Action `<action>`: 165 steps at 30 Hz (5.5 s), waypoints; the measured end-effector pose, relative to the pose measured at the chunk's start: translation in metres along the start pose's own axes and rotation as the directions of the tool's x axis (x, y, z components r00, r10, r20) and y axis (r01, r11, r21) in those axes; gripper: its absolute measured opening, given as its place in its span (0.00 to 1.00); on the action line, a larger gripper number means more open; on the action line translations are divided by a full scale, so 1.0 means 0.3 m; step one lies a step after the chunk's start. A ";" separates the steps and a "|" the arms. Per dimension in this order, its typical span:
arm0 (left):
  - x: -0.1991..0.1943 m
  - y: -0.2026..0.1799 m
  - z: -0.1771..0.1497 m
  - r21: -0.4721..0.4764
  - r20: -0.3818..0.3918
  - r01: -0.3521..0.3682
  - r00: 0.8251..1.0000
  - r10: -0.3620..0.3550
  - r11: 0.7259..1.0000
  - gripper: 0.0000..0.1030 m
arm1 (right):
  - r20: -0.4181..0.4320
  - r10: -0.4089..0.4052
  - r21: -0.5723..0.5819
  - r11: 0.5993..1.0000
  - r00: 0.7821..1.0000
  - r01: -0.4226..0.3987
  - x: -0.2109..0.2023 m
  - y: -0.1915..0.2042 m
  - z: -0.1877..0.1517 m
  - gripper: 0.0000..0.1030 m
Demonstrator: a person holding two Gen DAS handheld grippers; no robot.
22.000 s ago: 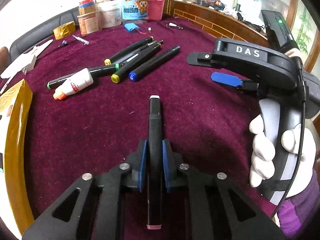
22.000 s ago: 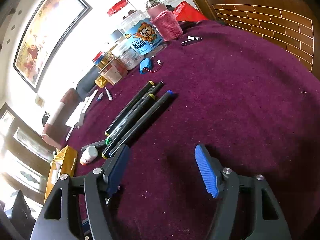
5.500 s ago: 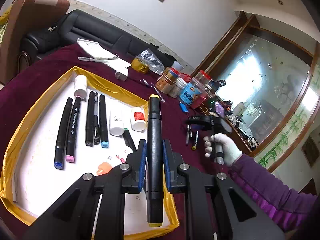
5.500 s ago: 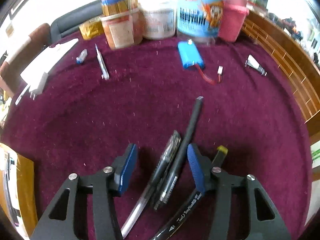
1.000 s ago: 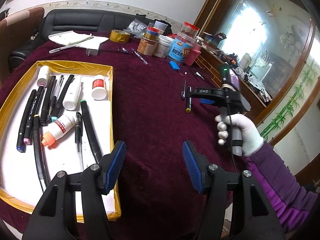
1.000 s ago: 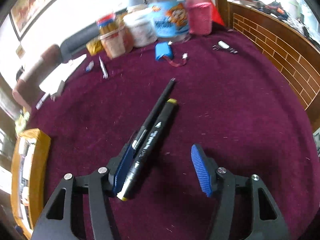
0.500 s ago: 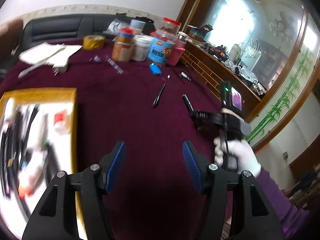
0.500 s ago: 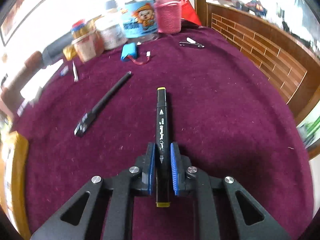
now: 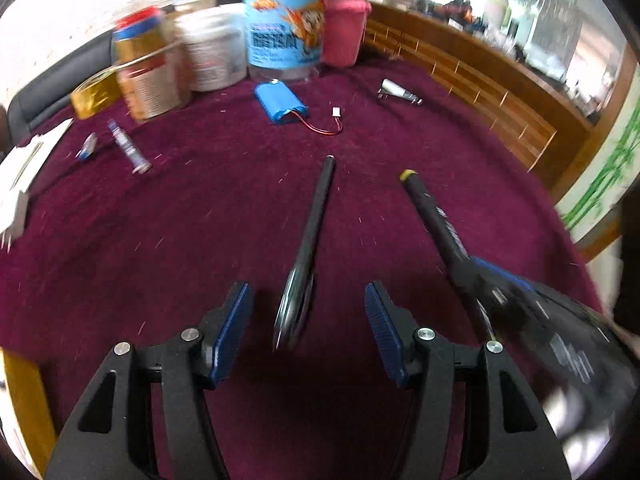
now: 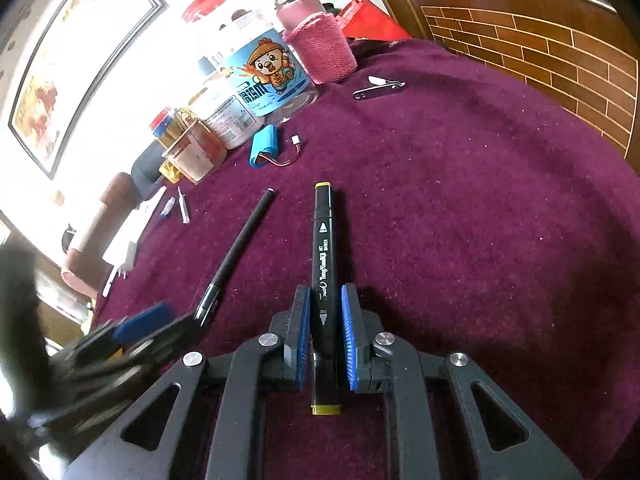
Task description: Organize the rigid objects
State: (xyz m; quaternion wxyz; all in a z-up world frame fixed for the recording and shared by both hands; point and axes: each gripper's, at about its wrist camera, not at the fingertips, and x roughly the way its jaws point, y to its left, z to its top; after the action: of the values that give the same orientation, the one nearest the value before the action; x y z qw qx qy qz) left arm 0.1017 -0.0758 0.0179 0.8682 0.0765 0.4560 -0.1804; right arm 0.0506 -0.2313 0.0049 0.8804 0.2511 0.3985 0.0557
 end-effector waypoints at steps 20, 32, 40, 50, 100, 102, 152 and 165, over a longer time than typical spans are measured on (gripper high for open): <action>-0.235 0.013 -0.366 -0.029 -0.005 0.090 0.996 -0.090 0.996 0.06 | 0.001 -0.009 -0.013 1.000 1.000 0.009 0.000 0.002 -0.002 0.13; -0.348 0.014 -0.460 -0.030 0.093 0.056 0.994 -0.053 0.998 0.06 | 0.011 0.005 -0.004 1.000 1.000 -0.005 -0.003 -0.005 -0.006 0.14; -0.515 0.068 -0.576 -0.053 0.143 -0.054 0.988 0.061 0.997 0.06 | 0.012 -0.052 -0.054 0.997 0.999 0.053 0.003 0.023 -0.006 0.14; -0.584 0.142 -0.641 -0.114 0.168 -0.054 0.983 0.072 0.992 0.06 | -0.052 -0.138 -0.206 0.971 0.989 0.125 -0.076 0.143 -0.085 0.13; -0.772 0.868 -1.051 -0.625 0.149 -0.051 0.972 0.183 0.779 0.06 | -0.570 0.260 -0.264 0.840 0.779 -0.473 0.039 1.036 -0.731 0.14; -0.760 0.888 -1.060 -0.644 0.143 -0.047 0.973 0.181 0.764 0.06 | -0.572 0.244 -0.272 0.844 0.783 -0.462 0.057 1.057 -0.761 0.14; -0.957 0.555 -0.782 -0.546 0.380 -0.169 0.823 0.422 0.821 1.00 | 0.181 0.128 -0.555 0.832 0.975 -0.006 -0.302 0.825 -0.586 0.94; -0.874 0.553 -0.814 -0.614 0.186 -0.361 0.798 0.573 0.702 1.00 | 0.154 -0.009 -0.612 0.784 0.988 0.102 -0.280 0.790 -0.671 0.94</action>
State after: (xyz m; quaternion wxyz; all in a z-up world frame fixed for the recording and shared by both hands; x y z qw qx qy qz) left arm -0.1576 0.2138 0.0877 0.9375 -0.0952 0.2835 0.1779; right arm -0.1288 0.0294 0.0649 0.9413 -0.0595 0.3017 0.1390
